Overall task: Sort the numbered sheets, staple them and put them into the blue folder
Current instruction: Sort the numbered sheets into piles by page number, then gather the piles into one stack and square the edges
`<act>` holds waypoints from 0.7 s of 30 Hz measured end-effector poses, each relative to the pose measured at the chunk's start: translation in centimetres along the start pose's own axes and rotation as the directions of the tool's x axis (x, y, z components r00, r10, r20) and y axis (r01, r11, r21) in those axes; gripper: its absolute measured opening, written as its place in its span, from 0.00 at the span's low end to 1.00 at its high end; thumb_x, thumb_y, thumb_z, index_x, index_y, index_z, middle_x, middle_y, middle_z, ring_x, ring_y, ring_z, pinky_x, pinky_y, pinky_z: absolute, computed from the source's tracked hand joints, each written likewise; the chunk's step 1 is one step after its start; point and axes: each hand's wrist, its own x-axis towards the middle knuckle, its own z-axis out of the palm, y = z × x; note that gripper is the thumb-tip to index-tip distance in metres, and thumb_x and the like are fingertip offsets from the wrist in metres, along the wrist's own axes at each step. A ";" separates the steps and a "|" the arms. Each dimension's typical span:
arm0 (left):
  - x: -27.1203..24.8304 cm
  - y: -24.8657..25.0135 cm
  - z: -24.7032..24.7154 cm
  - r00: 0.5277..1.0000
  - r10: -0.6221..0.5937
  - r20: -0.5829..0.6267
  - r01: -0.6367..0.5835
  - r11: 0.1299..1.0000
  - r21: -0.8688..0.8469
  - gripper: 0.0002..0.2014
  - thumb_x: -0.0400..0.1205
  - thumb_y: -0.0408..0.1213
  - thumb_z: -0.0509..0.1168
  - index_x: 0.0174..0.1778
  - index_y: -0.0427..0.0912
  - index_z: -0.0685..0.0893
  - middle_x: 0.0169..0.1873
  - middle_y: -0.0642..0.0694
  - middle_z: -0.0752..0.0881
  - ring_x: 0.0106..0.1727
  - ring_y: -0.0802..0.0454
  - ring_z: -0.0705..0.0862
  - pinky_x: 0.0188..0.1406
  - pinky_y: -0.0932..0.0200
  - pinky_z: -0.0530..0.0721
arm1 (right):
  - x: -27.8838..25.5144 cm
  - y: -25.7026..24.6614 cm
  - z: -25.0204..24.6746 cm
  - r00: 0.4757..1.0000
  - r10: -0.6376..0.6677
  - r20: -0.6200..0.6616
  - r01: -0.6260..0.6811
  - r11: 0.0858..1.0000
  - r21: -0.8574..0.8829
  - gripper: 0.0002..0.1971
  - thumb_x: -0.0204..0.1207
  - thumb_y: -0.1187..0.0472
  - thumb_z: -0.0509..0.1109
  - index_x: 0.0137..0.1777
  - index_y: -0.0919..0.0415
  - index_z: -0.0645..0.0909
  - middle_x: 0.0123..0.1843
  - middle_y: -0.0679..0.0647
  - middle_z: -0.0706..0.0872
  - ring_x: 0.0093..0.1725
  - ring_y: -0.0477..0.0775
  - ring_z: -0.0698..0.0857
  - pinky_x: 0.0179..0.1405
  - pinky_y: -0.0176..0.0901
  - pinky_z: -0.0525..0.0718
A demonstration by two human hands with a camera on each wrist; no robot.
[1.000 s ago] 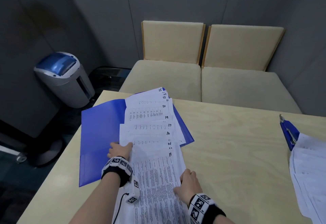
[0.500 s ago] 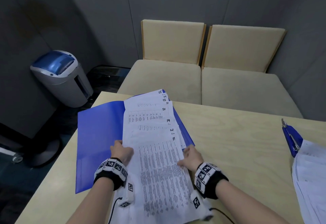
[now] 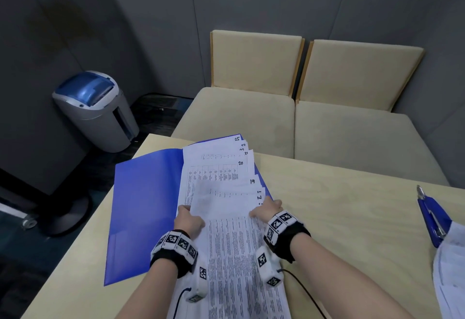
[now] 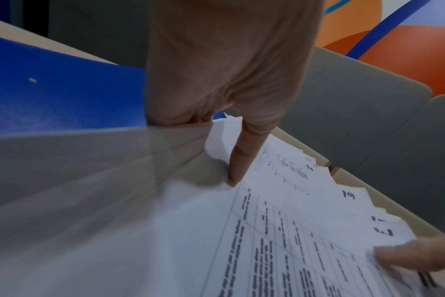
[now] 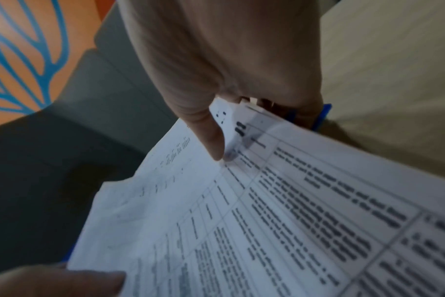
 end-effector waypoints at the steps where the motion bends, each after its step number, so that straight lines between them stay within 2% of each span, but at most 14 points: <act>1: -0.1 0.1 0.1 1.000 0.004 0.000 -0.004 1.000 0.025 0.29 0.76 0.25 0.65 0.73 0.38 0.64 0.64 0.35 0.78 0.55 0.40 0.80 0.57 0.52 0.80 | -0.1 0.0 0.0 1.000 0.001 -0.008 0.000 1.000 0.014 0.28 0.73 0.59 0.69 0.71 0.63 0.66 0.72 0.61 0.61 0.69 0.62 0.72 0.63 0.48 0.77; 2: -0.1 0.2 0.2 1.000 0.017 -0.002 -0.017 0.998 0.065 0.28 0.77 0.26 0.62 0.74 0.37 0.64 0.64 0.35 0.78 0.57 0.39 0.80 0.57 0.52 0.80 | 0.0 0.1 0.0 1.000 -0.014 -0.007 0.014 0.998 0.057 0.26 0.72 0.61 0.69 0.69 0.65 0.67 0.70 0.61 0.64 0.66 0.62 0.74 0.60 0.48 0.78; 5: -0.6 0.5 0.4 0.997 0.081 0.003 -0.080 0.979 0.186 0.22 0.79 0.27 0.56 0.70 0.35 0.69 0.66 0.36 0.78 0.63 0.39 0.78 0.62 0.50 0.79 | 0.0 0.1 0.2 0.997 -0.071 -0.006 0.070 0.972 0.226 0.22 0.71 0.69 0.68 0.63 0.66 0.66 0.57 0.61 0.74 0.48 0.58 0.78 0.42 0.47 0.80; 7: -0.8 0.5 0.4 0.992 0.127 -0.009 -0.122 0.966 0.229 0.19 0.79 0.25 0.54 0.66 0.36 0.72 0.64 0.38 0.79 0.59 0.40 0.79 0.60 0.52 0.79 | -0.1 0.2 0.5 0.997 -0.078 -0.026 0.082 0.969 0.232 0.25 0.72 0.71 0.66 0.67 0.66 0.62 0.53 0.60 0.74 0.41 0.56 0.76 0.31 0.43 0.74; 8: -0.8 0.5 0.4 0.986 0.164 -0.018 -0.155 0.961 0.231 0.16 0.78 0.23 0.53 0.60 0.37 0.74 0.61 0.38 0.81 0.54 0.42 0.79 0.56 0.53 0.79 | -0.1 0.3 0.7 0.996 -0.084 -0.028 0.088 0.968 0.234 0.27 0.72 0.72 0.66 0.69 0.66 0.61 0.55 0.60 0.75 0.41 0.56 0.76 0.30 0.43 0.75; 9: -0.8 0.5 0.4 0.980 0.197 -0.032 -0.185 0.958 0.221 0.14 0.77 0.22 0.53 0.56 0.37 0.74 0.58 0.38 0.82 0.51 0.43 0.79 0.52 0.54 0.79 | 0.0 0.3 0.8 0.995 -0.095 -0.032 0.100 0.966 0.238 0.27 0.72 0.72 0.66 0.70 0.67 0.60 0.58 0.61 0.75 0.43 0.56 0.77 0.33 0.46 0.78; 11: 0.0 0.1 0.5 0.970 0.234 -0.068 -0.216 0.955 0.205 0.16 0.78 0.23 0.54 0.61 0.35 0.74 0.59 0.38 0.80 0.56 0.40 0.79 0.55 0.54 0.79 | -0.2 0.4 0.8 0.993 -0.107 -0.047 0.115 0.960 0.254 0.28 0.73 0.71 0.68 0.71 0.68 0.60 0.65 0.60 0.74 0.53 0.58 0.77 0.45 0.47 0.79; 14: 1.2 -0.3 0.4 0.969 0.227 -0.095 -0.204 0.958 0.200 0.20 0.79 0.27 0.57 0.68 0.30 0.72 0.63 0.33 0.77 0.62 0.35 0.78 0.61 0.47 0.78 | -0.2 0.1 0.6 0.991 -0.125 -0.051 0.134 0.938 0.319 0.30 0.71 0.68 0.73 0.70 0.69 0.64 0.65 0.61 0.76 0.57 0.59 0.78 0.52 0.46 0.78; 16: 1.8 -0.3 -0.1 0.974 0.193 -0.117 -0.171 0.969 0.178 0.20 0.79 0.28 0.59 0.67 0.29 0.73 0.64 0.32 0.76 0.58 0.36 0.78 0.56 0.51 0.78 | 0.0 -0.2 0.4 0.990 -0.140 -0.023 0.140 0.937 0.321 0.30 0.71 0.66 0.74 0.71 0.68 0.64 0.63 0.59 0.75 0.62 0.60 0.78 0.54 0.45 0.76; 17: 2.1 -0.1 -0.4 0.975 0.174 -0.135 -0.153 0.976 0.154 0.19 0.78 0.28 0.59 0.65 0.29 0.74 0.63 0.32 0.75 0.53 0.37 0.79 0.52 0.52 0.79 | 0.0 -0.3 0.3 0.989 -0.150 0.002 0.142 0.941 0.309 0.27 0.73 0.66 0.73 0.69 0.67 0.65 0.59 0.58 0.75 0.59 0.60 0.79 0.51 0.43 0.75; 19: 2.4 0.5 -1.0 0.974 0.144 -0.175 -0.121 0.984 0.132 0.15 0.77 0.28 0.60 0.60 0.30 0.75 0.62 0.32 0.73 0.45 0.39 0.77 0.47 0.53 0.78 | 0.3 -0.3 0.4 0.986 -0.167 0.030 0.151 0.947 0.283 0.19 0.75 0.65 0.70 0.60 0.64 0.65 0.50 0.56 0.75 0.42 0.52 0.78 0.41 0.42 0.75; 21: 2.7 1.1 -1.0 0.965 0.141 -0.223 -0.093 0.972 0.214 0.13 0.77 0.30 0.62 0.58 0.33 0.74 0.63 0.35 0.69 0.54 0.38 0.74 0.54 0.50 0.77 | 0.5 -0.3 0.6 0.985 -0.171 0.038 0.156 0.953 0.260 0.17 0.75 0.64 0.69 0.56 0.62 0.63 0.47 0.56 0.76 0.36 0.50 0.75 0.35 0.42 0.75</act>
